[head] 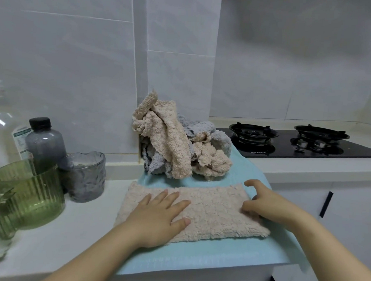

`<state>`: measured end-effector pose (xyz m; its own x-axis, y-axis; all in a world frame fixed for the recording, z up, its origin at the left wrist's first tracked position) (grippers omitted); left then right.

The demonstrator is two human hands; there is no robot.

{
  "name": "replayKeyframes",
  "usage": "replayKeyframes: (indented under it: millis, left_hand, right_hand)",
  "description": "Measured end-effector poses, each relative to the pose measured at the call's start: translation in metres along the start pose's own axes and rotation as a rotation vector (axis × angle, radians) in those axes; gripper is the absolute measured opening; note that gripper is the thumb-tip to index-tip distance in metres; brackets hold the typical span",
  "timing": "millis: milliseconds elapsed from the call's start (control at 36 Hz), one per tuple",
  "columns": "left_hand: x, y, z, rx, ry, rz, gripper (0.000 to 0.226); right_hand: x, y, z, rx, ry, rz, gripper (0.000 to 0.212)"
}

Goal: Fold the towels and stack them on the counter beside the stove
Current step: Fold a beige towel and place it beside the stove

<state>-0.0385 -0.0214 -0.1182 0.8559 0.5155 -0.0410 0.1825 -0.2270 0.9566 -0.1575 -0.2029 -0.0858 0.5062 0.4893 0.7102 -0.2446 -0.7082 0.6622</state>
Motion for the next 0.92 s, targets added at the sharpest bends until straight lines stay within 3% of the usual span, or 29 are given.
replayKeyframes:
  millis: [167, 306, 361, 417, 472, 528, 611, 694, 806, 917]
  left_hand:
    - [-0.004, 0.004, -0.005, -0.084, -0.004, -0.028, 0.052]
    - [-0.005, 0.003, -0.005, -0.060, -0.036, -0.052, 0.047]
    - [-0.004, 0.008, -0.008, -0.122, -0.040, -0.092, 0.048]
    - [-0.001, 0.023, -0.018, -0.306, -0.052, -0.170, 0.048]
    - [0.008, 0.045, -0.037, -0.559, -0.065, -0.397, 0.036]
    - [0.023, 0.055, -0.049, -0.632, -0.060, -0.869, 0.017]
    - [0.029, 0.046, -0.046, -0.412, -0.055, -1.710, 0.019]
    - [0.033, 0.043, -0.048, -0.188, -0.034, -2.043, 0.039]
    - [0.049, 0.040, -0.053, -0.130, -0.010, -2.086, 0.042]
    - [0.065, 0.044, -0.056, -0.359, 0.025, -1.666, 0.026]
  right_hand:
    - [0.009, 0.004, 0.002, -0.037, 0.049, 0.167, 0.052]
    - [0.023, 0.011, 0.002, -0.105, 0.116, 0.305, 0.052]
    - [0.036, 0.014, -0.003, -0.122, 0.158, 0.352, 0.048]
    - [0.054, 0.014, -0.010, -0.121, 0.215, 0.422, 0.045]
    - [0.075, 0.012, -0.018, -0.111, 0.286, 0.494, 0.045]
    - [0.097, 0.005, -0.022, -0.093, 0.352, 0.552, 0.047]
    - [0.128, -0.014, -0.020, -0.076, 0.424, 0.550, 0.049]
    - [0.151, -0.043, -0.016, 0.022, 0.441, 0.499, 0.051]
    - [0.161, -0.076, -0.017, 0.256, 0.422, 0.642, 0.047]
    - [0.150, -0.065, -0.015, 0.161, 0.430, 0.709, 0.027]
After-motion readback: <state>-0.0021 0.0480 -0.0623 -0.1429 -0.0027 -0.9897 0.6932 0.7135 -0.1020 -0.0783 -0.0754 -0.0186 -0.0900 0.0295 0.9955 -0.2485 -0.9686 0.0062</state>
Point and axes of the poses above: each hand's wrist, its own z-axis towards the middle knuckle, its own y-axis out of the back of the hand, x = y × z, the point moved 9 cm from there along z, towards the middle knuckle, and after that the axes turned 8 degrees about x, right-handed, at the moved point
